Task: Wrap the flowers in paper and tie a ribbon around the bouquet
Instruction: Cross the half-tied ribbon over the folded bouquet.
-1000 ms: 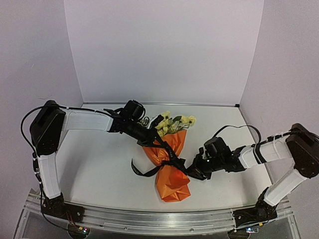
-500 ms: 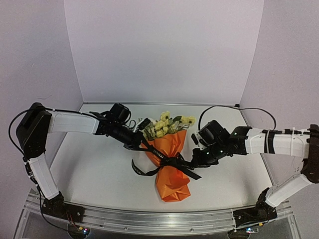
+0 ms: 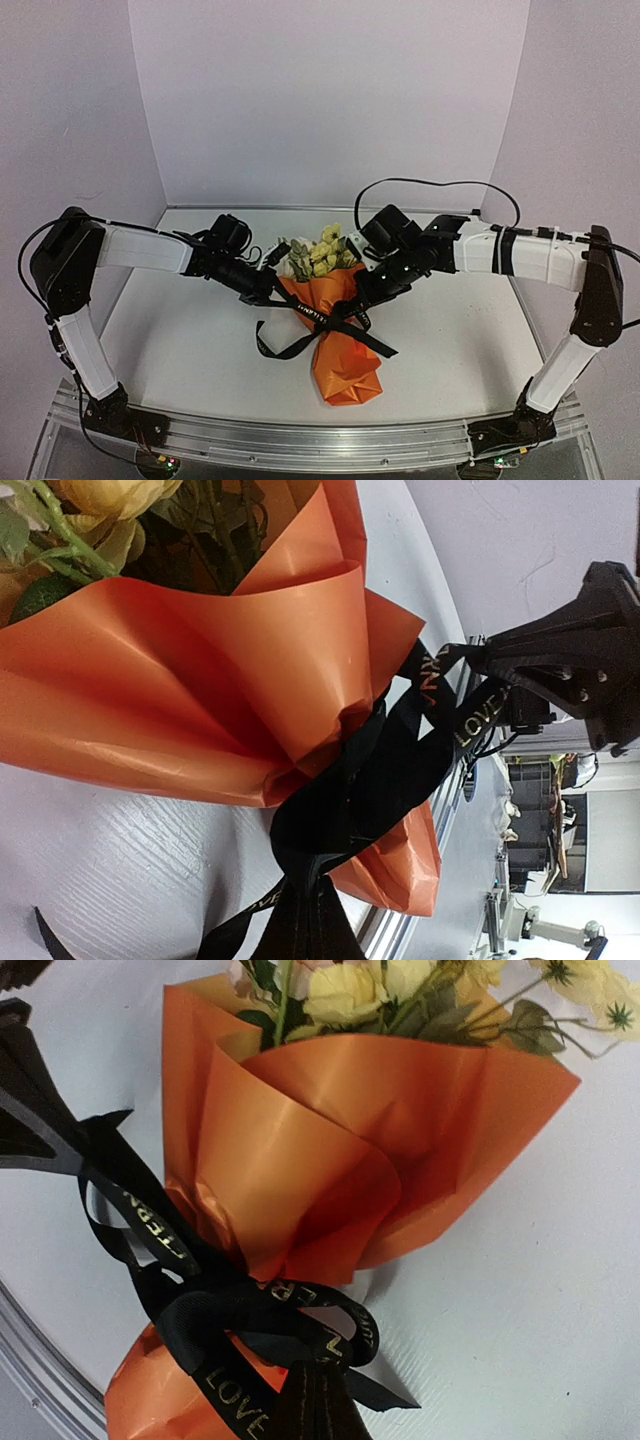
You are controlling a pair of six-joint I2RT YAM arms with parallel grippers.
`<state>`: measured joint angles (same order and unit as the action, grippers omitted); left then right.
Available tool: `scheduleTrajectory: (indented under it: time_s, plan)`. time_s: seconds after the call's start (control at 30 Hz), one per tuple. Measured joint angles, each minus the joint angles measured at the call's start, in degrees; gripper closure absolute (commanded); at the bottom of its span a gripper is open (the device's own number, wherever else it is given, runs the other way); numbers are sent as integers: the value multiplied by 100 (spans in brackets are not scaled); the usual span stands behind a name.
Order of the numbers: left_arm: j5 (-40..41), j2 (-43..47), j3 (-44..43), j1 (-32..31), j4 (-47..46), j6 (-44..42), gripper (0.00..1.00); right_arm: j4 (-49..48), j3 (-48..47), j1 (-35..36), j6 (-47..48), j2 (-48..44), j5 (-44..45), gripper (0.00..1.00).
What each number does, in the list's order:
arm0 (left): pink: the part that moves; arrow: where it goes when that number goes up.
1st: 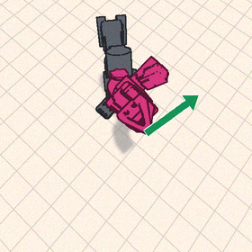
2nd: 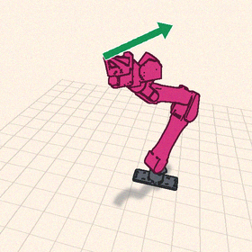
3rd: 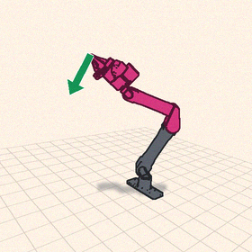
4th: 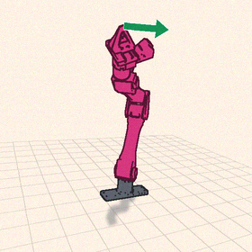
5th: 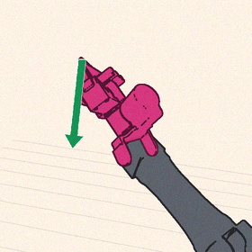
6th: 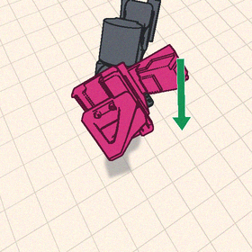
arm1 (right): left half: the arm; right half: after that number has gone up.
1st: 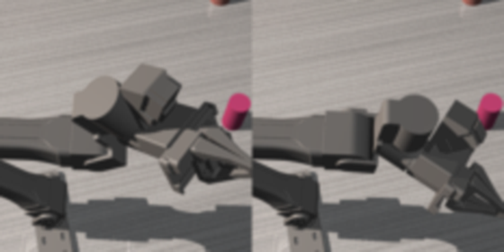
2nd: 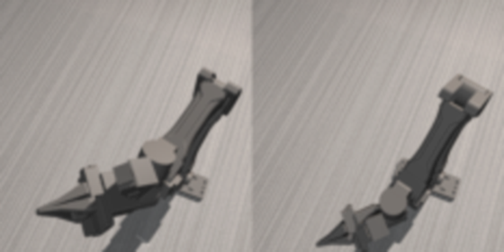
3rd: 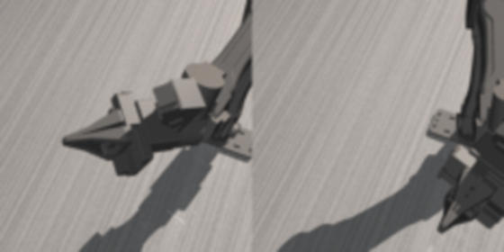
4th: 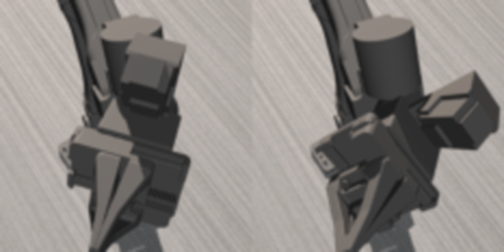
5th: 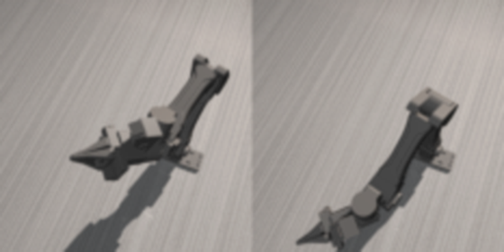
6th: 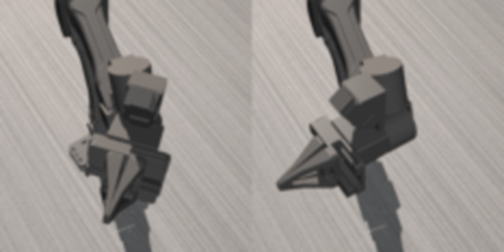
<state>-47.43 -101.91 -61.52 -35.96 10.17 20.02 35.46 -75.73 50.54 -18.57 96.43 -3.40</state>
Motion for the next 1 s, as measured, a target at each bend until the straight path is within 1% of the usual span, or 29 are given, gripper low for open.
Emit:
scheduleTrajectory:
  time_s: [0.17, 0.33, 0.43, 0.7, 0.83, 1.0]
  plan:
    - [-6, 0, 126, 90, -213, 134, 100, 114, -321, 36, 283, 25, 8, 100]
    - [-21, 0, 127, 165, -413, 216, 100, 330, -343, 39, 505, 24, 197, 100]
    - [-30, 17, 134, 191, -451, 239, 100, 362, -148, 39, 571, -34, 365, 100]
    - [-42, 216, 374, 205, -489, 244, 100, 599, 858, 39, 540, -512, 579, 100]
    - [-38, 284, 510, 207, -518, 246, 100, 642, 1110, 39, 479, -672, 648, 100]
    - [-34, 339, 637, 241, -535, 252, 100, 851, 1142, 59, 480, -687, 835, 100]
